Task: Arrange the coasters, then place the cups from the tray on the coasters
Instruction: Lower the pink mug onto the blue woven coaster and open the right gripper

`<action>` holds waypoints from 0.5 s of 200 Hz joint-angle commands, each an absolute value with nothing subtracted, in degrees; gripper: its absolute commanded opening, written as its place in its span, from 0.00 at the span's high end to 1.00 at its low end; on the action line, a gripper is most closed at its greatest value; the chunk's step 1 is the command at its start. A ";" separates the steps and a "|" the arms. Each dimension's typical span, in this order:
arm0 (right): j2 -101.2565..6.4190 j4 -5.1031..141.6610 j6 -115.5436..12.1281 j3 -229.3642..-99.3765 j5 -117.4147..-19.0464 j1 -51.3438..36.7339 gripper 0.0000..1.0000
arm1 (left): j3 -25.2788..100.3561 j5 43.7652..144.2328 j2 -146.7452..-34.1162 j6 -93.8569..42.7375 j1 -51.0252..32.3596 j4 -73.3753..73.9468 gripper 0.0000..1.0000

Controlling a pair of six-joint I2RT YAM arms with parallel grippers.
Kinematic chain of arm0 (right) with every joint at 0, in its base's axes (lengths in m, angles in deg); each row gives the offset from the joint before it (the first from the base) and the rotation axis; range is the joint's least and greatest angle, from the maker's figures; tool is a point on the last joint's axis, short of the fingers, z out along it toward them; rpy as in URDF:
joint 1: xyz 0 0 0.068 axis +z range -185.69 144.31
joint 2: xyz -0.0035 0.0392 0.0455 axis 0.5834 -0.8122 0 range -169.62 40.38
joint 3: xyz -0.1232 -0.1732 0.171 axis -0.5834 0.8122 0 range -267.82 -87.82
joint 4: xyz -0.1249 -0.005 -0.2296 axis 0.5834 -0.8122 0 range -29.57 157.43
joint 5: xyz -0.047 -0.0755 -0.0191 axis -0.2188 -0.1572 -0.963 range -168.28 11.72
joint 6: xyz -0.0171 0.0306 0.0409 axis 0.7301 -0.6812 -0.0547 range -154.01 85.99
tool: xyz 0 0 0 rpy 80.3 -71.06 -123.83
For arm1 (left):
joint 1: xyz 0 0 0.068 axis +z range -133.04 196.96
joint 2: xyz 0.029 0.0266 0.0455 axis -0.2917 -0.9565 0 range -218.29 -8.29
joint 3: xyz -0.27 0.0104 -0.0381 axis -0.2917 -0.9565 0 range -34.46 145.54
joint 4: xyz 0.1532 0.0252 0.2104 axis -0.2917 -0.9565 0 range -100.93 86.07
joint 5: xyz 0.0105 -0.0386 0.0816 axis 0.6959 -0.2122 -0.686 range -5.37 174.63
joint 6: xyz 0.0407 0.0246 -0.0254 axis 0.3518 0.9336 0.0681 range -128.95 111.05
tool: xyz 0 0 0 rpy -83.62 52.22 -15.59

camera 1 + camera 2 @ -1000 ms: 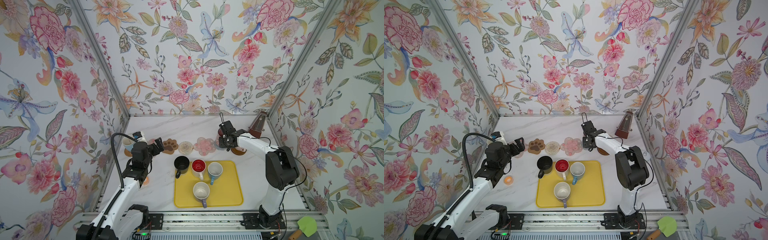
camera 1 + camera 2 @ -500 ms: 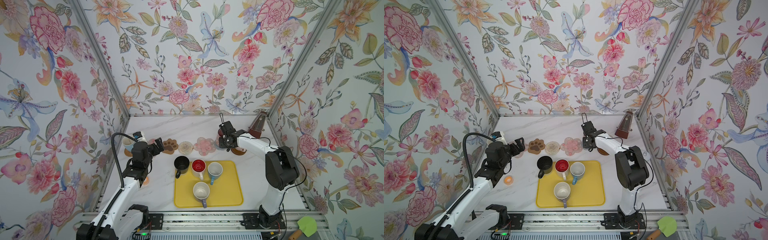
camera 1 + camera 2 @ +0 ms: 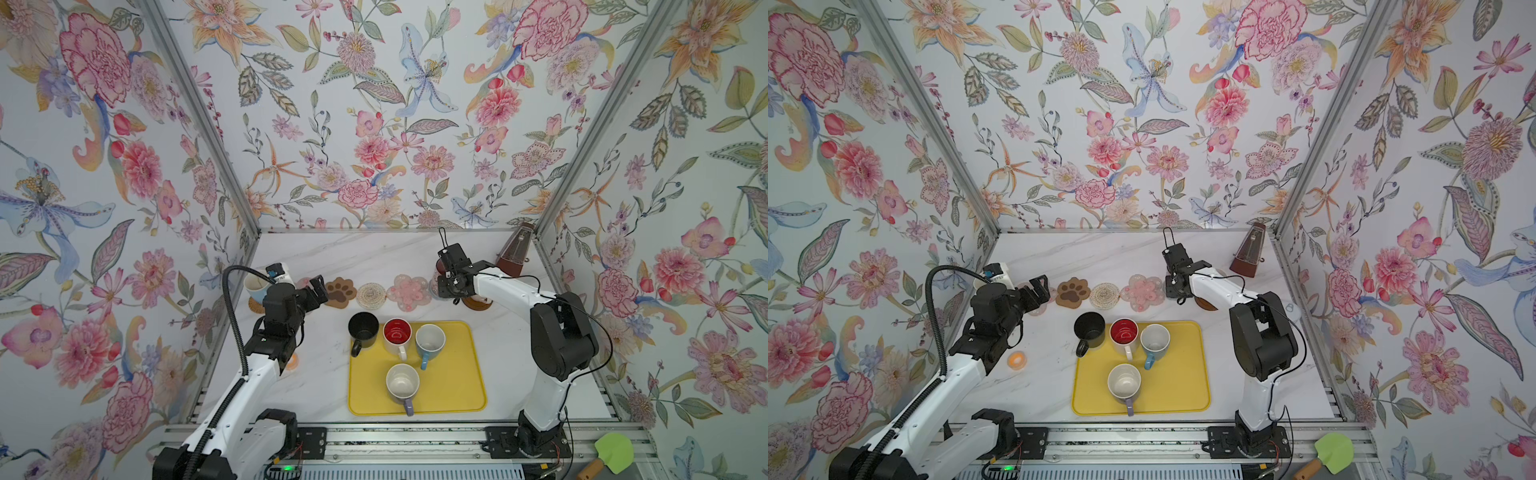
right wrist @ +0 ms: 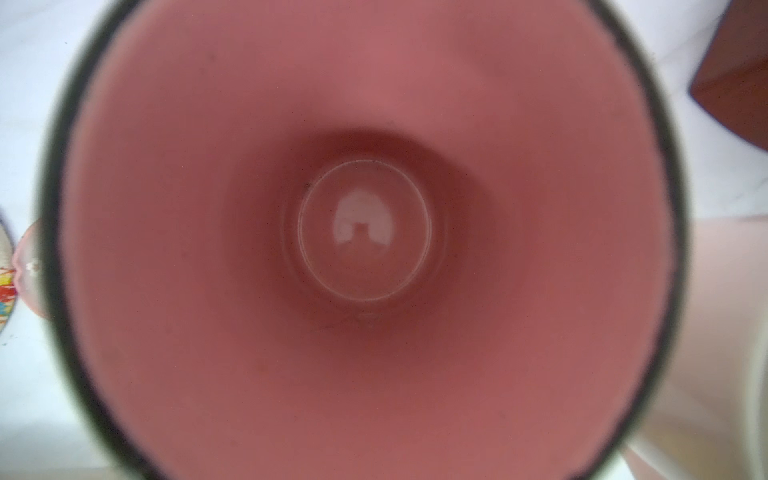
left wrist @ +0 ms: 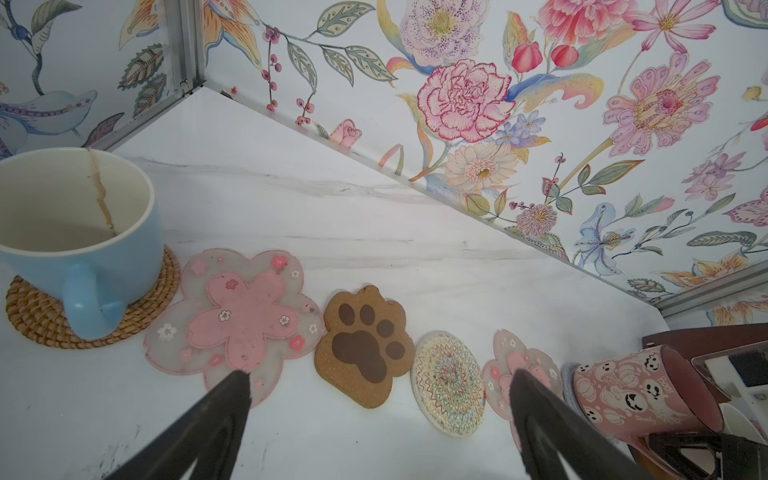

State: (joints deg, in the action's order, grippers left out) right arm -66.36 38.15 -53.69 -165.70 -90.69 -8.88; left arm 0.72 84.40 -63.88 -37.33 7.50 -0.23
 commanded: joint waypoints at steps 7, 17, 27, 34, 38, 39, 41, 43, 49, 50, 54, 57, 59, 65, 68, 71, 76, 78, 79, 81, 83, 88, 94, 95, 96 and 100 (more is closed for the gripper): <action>-65.40 41.62 -53.17 -166.05 -92.04 -8.53 0.76 | 2.53 84.46 -64.28 -37.25 7.40 -0.77 0.01; -65.24 41.51 -53.25 -166.09 -91.85 -8.53 0.73 | 2.52 84.47 -64.26 -37.21 7.46 -0.69 0.01; -65.09 41.59 -53.25 -166.14 -91.74 -8.46 0.68 | 2.38 84.43 -64.14 -37.21 7.55 -0.70 0.01; -64.97 41.58 -53.33 -166.15 -91.51 -8.44 0.65 | 2.39 84.41 -64.16 -37.17 7.39 -0.76 0.01; -64.85 41.60 -53.37 -166.20 -91.37 -8.44 0.63 | 2.40 84.33 -64.18 -37.17 7.39 -0.74 0.01; -64.75 41.59 -53.40 -166.16 -91.33 -8.44 0.63 | 2.38 84.39 -64.19 -37.17 7.43 -0.71 0.01; -64.74 41.59 -53.40 -166.14 -91.26 -8.44 0.62 | 2.37 84.37 -64.19 -37.17 7.48 -0.73 0.01; -64.60 41.63 -53.42 -166.13 -91.22 -8.44 0.61 | 2.37 84.37 -64.14 -37.17 7.47 -0.76 0.01; -64.32 41.73 -53.43 -166.10 -90.98 -8.40 0.58 | 2.34 84.35 -64.06 -37.17 7.47 -0.74 0.01; -64.26 41.75 -53.43 -166.07 -91.01 -8.38 0.57 | 2.35 84.36 -64.03 -37.12 7.47 -0.75 0.01; -64.06 41.80 -53.43 -166.06 -90.82 -8.36 0.55 | 2.29 84.36 -64.09 -37.16 7.43 -0.72 0.01; -63.87 41.81 -53.43 -166.09 -90.77 -8.35 0.54 | 2.31 84.36 -64.05 -37.17 7.44 -0.72 0.01; -63.75 41.86 -53.37 -166.05 -90.81 -8.35 0.53 | 2.31 84.32 -64.09 -37.17 7.39 -0.76 0.01; -63.46 41.85 -53.30 -166.17 -90.76 -8.38 0.51 | 2.26 84.32 -64.10 -37.17 7.39 -0.72 0.01; -63.22 41.92 -53.27 -166.16 -90.76 -8.36 0.50 | 2.21 84.36 -64.13 -37.17 7.48 -0.71 0.01; -63.04 41.86 -53.25 -166.19 -90.76 -8.30 0.49 | 2.19 84.30 -64.18 -37.17 7.47 -0.75 0.01; -62.72 41.85 -53.26 -166.17 -90.87 -8.34 0.47 | 2.19 84.35 -64.19 -37.17 7.45 -0.75 0.01; -62.65 41.87 -53.26 -166.18 -90.90 -8.37 0.46 | 2.23 84.36 -64.19 -37.17 7.44 -0.77 0.01; -62.55 41.86 -53.21 -166.16 -90.92 -8.36 0.46 | 2.25 84.36 -64.19 -37.17 7.45 -0.72 0.01; -62.39 41.83 -53.25 -166.16 -90.98 -8.36 0.46 | 2.27 84.34 -64.19 -37.17 7.46 -0.71 0.01; -62.19 41.85 -53.25 -166.16 -91.06 -8.35 0.45 | 2.21 84.40 -64.19 -37.17 7.46 -0.69 0.01; -61.81 41.81 -53.18 -166.18 -91.11 -8.35 0.44 | 2.19 84.43 -64.27 -37.22 7.45 -0.71 0.01; -61.23 41.73 -53.10 -166.18 -91.28 -8.35 0.42 | 2.27 84.39 -64.25 -37.19 7.40 -0.70 0.01; -61.18 41.75 -53.09 -166.15 -91.28 -8.31 0.42 | 2.27 84.38 -64.26 -37.22 7.43 -0.69 0.01; -61.02 41.76 -53.09 -166.14 -91.33 -8.33 0.42 | 2.23 84.37 -64.27 -37.24 7.45 -0.69 0.01; -60.64 41.60 -52.95 -166.07 -91.50 -8.37 0.41 | 2.21 84.40 -64.34 -37.24 7.40 -0.68 0.01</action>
